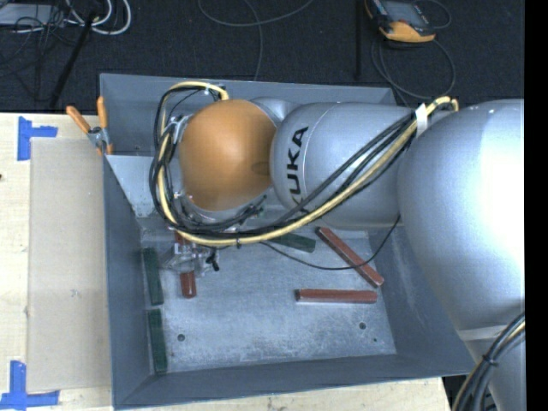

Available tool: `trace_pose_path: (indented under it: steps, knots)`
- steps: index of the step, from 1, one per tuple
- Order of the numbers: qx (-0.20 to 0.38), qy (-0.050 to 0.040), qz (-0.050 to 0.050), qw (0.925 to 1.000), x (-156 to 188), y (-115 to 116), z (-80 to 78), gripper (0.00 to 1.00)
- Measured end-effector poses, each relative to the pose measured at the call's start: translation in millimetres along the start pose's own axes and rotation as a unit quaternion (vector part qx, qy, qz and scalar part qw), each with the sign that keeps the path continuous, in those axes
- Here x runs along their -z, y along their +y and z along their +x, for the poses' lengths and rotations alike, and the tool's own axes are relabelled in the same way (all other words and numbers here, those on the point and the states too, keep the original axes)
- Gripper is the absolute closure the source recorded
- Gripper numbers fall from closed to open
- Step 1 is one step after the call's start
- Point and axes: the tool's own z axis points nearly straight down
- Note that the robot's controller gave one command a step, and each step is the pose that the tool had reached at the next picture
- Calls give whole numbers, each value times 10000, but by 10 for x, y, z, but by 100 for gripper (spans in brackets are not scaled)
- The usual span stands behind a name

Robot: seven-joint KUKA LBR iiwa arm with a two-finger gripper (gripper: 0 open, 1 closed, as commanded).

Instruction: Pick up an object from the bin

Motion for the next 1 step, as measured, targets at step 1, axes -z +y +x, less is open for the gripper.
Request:
trace_pose_path:
  steps: [1]
  knots:
    - [-24,3,3,10000,274,-7,-10,100]
